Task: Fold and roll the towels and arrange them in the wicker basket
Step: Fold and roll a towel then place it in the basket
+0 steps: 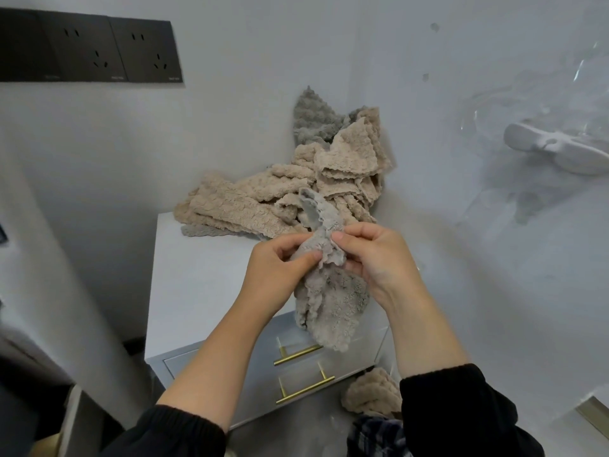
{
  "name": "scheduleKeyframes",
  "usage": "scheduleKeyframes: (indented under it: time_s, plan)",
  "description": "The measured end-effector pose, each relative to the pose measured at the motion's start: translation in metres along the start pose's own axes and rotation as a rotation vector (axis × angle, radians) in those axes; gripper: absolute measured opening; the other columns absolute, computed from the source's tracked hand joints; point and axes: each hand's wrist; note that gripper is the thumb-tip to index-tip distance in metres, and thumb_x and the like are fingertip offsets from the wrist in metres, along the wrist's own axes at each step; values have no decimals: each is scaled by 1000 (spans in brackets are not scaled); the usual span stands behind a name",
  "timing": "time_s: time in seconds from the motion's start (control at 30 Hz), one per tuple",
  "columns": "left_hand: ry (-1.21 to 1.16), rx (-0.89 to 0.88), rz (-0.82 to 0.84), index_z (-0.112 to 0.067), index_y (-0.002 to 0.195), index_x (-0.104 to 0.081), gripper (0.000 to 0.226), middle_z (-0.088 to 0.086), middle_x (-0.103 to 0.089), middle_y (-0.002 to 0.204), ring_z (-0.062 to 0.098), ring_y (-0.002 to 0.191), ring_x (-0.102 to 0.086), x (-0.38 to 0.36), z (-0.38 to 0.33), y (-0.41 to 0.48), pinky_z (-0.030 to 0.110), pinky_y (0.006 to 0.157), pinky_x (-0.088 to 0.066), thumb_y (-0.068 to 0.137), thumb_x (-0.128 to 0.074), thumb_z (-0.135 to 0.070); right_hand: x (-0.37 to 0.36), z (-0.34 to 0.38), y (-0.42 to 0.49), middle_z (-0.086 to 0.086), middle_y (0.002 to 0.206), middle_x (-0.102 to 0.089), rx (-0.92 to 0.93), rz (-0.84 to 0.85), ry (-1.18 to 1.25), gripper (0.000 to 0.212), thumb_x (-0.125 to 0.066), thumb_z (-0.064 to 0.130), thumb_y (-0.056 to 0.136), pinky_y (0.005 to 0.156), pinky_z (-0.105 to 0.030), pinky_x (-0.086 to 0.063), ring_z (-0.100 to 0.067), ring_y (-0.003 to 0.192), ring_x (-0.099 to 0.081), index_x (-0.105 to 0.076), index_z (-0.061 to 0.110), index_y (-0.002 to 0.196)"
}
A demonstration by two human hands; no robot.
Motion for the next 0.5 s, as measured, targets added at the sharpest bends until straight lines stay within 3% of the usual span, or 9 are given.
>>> scheduleKeyframes:
  time_s: [0.07, 0.17, 0.23, 0.3, 0.4, 0.5]
  plan:
    - [-24, 26, -7, -5, 96, -73, 13, -3, -70, 69, 0, 54, -60, -1, 0, -1, 12, 49, -44, 88, -64, -5, 2, 0, 0, -9, 70, -66, 56, -71, -34, 12, -71, 3, 80, 61, -31, -55, -19, 63, -61, -68, 8, 70]
    - [-62, 82, 16, -8, 82, -72, 19, -5, -67, 64, 4, 57, -58, -2, 2, -2, 17, 53, -46, 93, -56, -10, 1, -1, 1, -8, 71, -66, 108, -123, -84, 18, -70, 6, 81, 69, -37, -51, -22, 69, -59, -68, 11, 64]
    - [-170, 164, 34, -9, 77, -67, 24, -3, -64, 62, 7, 55, -56, -2, 3, -3, 18, 49, -46, 95, -52, -7, -1, -1, 2, -4, 67, -65, 78, -130, 0, 23, -64, 4, 85, 70, -36, -49, -20, 70, -58, -65, 12, 63]
    - [-328, 250, -61, -8, 78, -64, 21, 0, -64, 64, 12, 57, -55, 0, 3, 0, 20, 48, -47, 95, -50, -5, -1, 1, 5, 2, 60, -63, 46, -177, 159, 24, -56, 2, 88, 68, -32, -48, -15, 65, -58, -61, 12, 67]
    - [-567, 352, -207, -4, 94, -66, 14, 12, -70, 84, 26, 76, -66, 11, 4, 6, 37, 71, -57, 94, -53, -10, 8, 3, 13, 6, 54, -60, 56, -296, 307, 27, -49, 3, 93, 61, -28, -47, -12, 60, -58, -57, 13, 69]
    - [-636, 442, 13, -11, 111, -67, 48, 15, -70, 108, 31, 98, -68, 24, 1, 3, 46, 85, -54, 85, -52, -48, 17, 8, 12, -3, 64, -68, 53, -233, 378, 20, -52, 6, 93, 66, -33, -54, -21, 69, -66, -64, 6, 77]
Point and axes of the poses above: each hand's wrist, its own y-axis towards the middle knuckle, its own x-axis out of the back of the hand, z = x × y
